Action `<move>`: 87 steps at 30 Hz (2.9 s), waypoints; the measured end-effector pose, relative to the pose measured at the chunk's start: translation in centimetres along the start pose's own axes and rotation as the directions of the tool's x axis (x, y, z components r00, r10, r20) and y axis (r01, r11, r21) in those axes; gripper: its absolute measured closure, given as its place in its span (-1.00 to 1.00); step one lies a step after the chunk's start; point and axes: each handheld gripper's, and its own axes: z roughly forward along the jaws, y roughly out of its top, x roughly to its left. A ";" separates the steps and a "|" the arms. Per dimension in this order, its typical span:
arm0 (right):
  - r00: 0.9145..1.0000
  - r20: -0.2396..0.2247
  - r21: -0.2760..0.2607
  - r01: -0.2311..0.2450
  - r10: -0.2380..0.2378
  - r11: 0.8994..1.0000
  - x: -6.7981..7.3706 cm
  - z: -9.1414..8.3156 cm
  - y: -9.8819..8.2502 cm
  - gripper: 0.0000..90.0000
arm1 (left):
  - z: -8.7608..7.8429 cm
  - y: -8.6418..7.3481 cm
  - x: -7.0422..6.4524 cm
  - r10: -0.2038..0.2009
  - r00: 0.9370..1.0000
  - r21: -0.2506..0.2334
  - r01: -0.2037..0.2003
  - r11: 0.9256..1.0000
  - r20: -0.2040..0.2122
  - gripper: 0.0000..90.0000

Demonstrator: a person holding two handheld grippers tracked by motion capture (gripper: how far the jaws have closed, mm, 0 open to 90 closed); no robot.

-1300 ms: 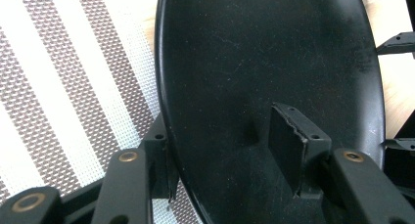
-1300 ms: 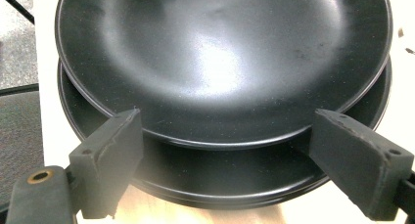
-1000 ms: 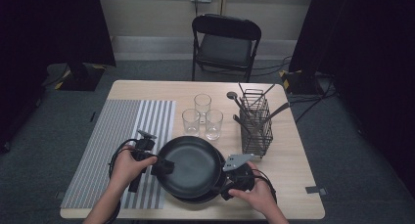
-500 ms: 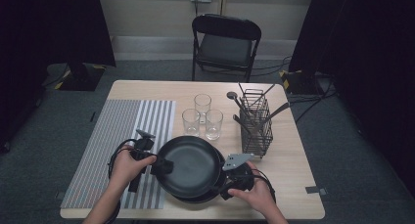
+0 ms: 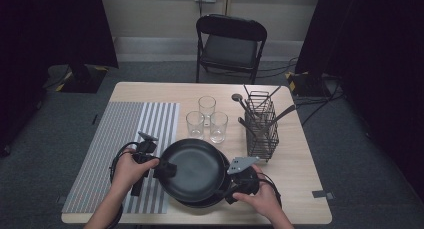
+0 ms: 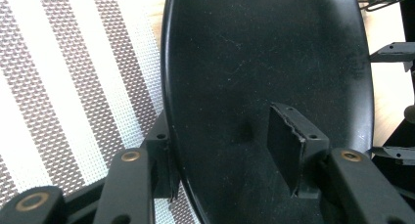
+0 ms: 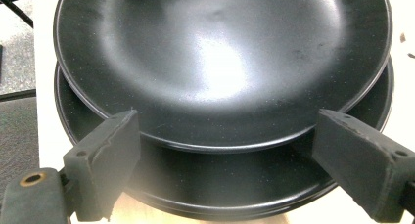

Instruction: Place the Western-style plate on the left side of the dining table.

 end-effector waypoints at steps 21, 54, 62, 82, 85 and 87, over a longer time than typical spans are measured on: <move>1.000 0.000 0.006 0.000 0.000 1.000 0.0 0.1 0.0 -0.78 | -0.5 0.1 0.0 -0.006 1.000 -0.006 0.006 1.000 0.011 0.19; 1.000 0.006 0.016 0.001 -0.002 1.000 0.1 0.4 0.0 -0.77 | -1.9 0.3 -0.5 -0.003 1.000 -0.021 0.003 1.000 0.027 0.35; 1.000 0.006 0.021 -0.003 0.003 1.000 0.1 0.5 -0.1 -0.77 | -2.4 0.5 -1.0 0.014 0.999 -0.029 -0.013 0.999 0.032 0.43; 1.000 0.015 0.022 0.007 -0.007 1.000 0.2 0.6 -0.3 -0.76 | -3.0 0.9 -1.8 0.055 0.998 -0.022 -0.054 0.998 0.014 0.56; 1.000 0.016 0.024 0.008 -0.008 1.000 0.3 0.6 -0.3 -0.76 | -3.1 1.0 -1.7 0.050 0.999 -0.015 -0.050 0.999 0.020 0.61; 1.000 0.018 0.024 0.010 -0.010 1.000 0.3 0.6 -0.3 -0.76 | -3.1 1.1 -1.7 0.067 0.998 -0.006 -0.066 0.998 0.016 0.62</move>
